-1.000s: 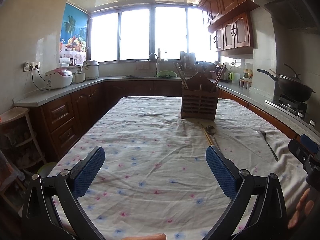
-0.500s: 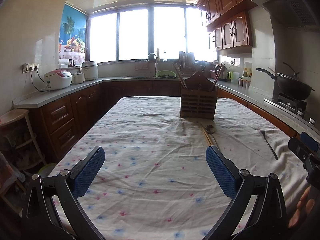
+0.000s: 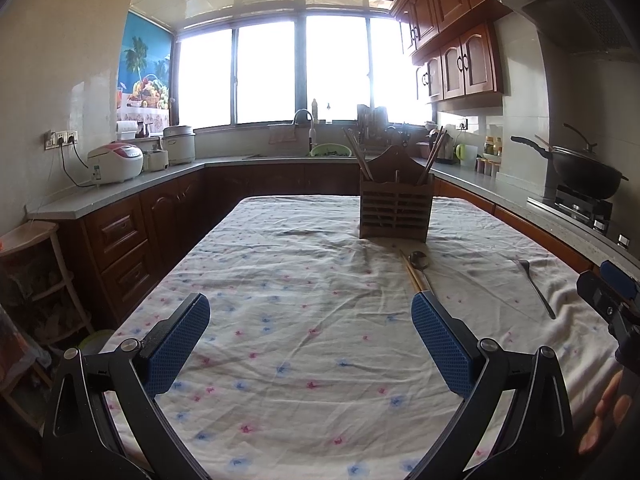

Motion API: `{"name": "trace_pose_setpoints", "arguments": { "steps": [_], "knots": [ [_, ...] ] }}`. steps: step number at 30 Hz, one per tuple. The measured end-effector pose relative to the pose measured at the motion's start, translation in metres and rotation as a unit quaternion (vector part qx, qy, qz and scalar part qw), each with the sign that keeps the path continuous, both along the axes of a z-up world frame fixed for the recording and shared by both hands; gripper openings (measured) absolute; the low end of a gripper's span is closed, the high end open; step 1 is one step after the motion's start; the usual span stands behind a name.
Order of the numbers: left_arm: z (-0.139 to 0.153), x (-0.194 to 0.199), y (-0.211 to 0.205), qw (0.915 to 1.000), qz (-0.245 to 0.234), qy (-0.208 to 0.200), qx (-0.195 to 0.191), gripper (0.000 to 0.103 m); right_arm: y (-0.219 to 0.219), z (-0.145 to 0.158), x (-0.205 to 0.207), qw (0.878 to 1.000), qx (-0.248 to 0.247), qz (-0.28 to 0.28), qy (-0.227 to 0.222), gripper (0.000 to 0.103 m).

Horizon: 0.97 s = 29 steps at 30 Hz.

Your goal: Organize utensils

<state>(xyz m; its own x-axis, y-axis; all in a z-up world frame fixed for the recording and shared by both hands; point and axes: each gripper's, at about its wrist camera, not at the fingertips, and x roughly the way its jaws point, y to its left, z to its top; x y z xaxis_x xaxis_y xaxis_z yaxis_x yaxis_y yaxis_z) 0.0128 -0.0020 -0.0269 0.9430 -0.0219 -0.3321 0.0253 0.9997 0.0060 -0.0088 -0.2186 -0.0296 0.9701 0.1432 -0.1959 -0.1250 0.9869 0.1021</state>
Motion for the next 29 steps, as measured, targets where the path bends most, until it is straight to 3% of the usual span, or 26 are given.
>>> {"name": "trace_pose_setpoints", "arguments": {
  "steps": [29],
  "knots": [
    [-0.001,0.014,-0.004,0.9999,-0.013,0.01,-0.003,0.103,-0.001,-0.001,0.013,1.0,0.003,0.004,0.021,0.103]
  ]
}}
